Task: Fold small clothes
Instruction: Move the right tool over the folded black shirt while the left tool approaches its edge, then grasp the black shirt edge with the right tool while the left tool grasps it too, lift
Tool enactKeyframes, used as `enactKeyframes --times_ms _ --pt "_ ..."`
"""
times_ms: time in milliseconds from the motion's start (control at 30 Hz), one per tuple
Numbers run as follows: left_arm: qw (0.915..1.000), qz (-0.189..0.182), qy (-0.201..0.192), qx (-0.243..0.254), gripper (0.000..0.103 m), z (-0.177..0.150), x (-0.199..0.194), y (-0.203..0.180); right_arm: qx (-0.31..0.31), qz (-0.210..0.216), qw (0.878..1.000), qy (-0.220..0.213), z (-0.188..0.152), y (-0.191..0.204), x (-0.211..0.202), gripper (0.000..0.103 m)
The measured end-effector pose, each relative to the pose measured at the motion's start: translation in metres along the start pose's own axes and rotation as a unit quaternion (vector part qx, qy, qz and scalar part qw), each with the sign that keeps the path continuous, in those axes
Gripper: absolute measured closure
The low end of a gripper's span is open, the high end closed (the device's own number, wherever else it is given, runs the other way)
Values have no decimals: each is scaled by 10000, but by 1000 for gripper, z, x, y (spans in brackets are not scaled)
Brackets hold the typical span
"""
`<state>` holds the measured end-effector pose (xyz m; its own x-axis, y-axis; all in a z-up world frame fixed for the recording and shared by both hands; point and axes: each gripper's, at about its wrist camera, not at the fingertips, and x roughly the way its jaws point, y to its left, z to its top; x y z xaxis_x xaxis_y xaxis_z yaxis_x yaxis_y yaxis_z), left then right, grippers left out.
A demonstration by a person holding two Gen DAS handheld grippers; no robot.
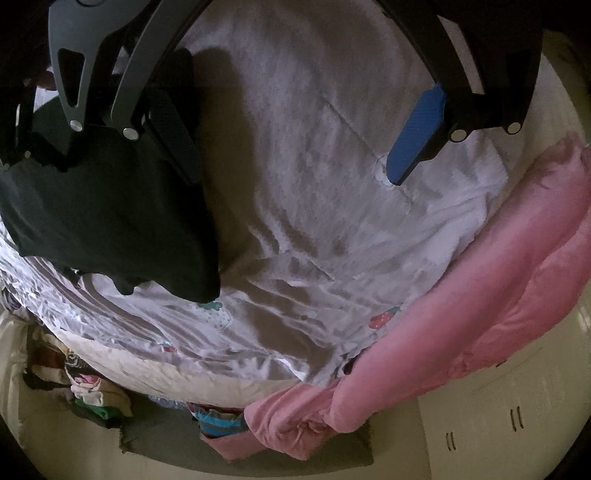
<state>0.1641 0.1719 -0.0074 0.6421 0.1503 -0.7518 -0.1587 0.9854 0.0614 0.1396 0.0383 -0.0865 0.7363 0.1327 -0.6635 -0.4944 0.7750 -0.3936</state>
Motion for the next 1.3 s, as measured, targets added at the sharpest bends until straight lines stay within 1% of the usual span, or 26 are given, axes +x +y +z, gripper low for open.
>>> enactKeyframes --times_ms 133,233,300,367,400,433,467,500,533,567,600,633,700,767,800,867,933,1033,1133,1167,1200,1233,1267,1300 --pt "10000 -28 42 -73 9 12 7 0 -45 -17 10000 -6 6 -2 8 4" --pt "9998 -140 81 -116 9 21 13 -3 -15 -76 9999 -87 9 -6 10 5" --pt "9996 -198 123 -137 9 27 17 -6 -7 -170 9997 -192 10 -6 8 6" --pt "9992 -315 205 -170 10 35 23 -10 23 -278 9989 -364 11 -8 0 9" --pt "9989 -367 222 -185 10 38 24 -11 57 -269 9985 -473 10 -10 -5 18" --pt "9985 -434 264 -208 10 41 27 -14 84 -249 9981 -558 11 -11 -10 24" --pt "9980 -502 309 -229 10 44 29 -16 134 -261 9972 -686 10 -14 -17 25" --pt "9970 -618 363 -285 10 47 33 -18 183 -263 9961 -819 9 -16 -23 33" --pt "9961 -687 425 -348 10 50 36 -19 216 -218 9954 -907 9 -18 -29 44" --pt "9949 -770 500 -418 10 51 40 -20 273 -155 9944 -1010 7 -20 -35 50" --pt "9937 -840 559 -493 10 52 44 -20 335 -134 9932 -1106 6 -23 -41 62" --pt "9915 -951 648 -611 10 53 48 -21 368 -124 9922 -1183 4 -25 -46 77" --pt "9869 -1148 789 -810 10 54 56 -23 448 -5 9908 -1280 1 -29 -53 92" --pt "9807 -1416 899 -1009 10 53 62 -27 572 202 9904 -1241 -1 -34 -55 95" --pt "9796 -1451 926 -1036 10 53 63 -30 659 330 9900 -1203 -2 -37 -55 96" --pt "9794 -1468 997 -963 10 53 66 -41 838 506 9880 -1196 -4 -43 -56 96" --pt "9773 -1548 1079 -964 10 54 71 -48 963 655 9857 -1220 -4 -45 -60 97" --pt "9765 -1442 1253 -1002 10 51 81 -53 1139 779 9829 -1223 -6 -52 -62 97" --pt "9748 -1523 1282 -1012 10 47 85 -56 1306 886 9795 -1251 -11 -62 -65 97" --pt "9746 -1541 1280 -997 17 46 86 -57 1343 904 9785 -1279 -12 -63 -67 97" --pt "9741 -1584 1259 -1008 26 46 85 -58 1375 919 9777 -1293 -13 -64 -68 97" --pt "9719 -1703 1235 -1058 47 45 84 -59 1406 949 9768 -1305 -14 -66 -71 97" --pt "9694 -1825 1209 -1108 57 45 81 -61 1423 956 9764 -1314 -14 -67 -72 97" --pt "9701 -1820 1170 -1098 58 46 77 -64 1441 949 9760 -1328 -16 -69 -73 97"
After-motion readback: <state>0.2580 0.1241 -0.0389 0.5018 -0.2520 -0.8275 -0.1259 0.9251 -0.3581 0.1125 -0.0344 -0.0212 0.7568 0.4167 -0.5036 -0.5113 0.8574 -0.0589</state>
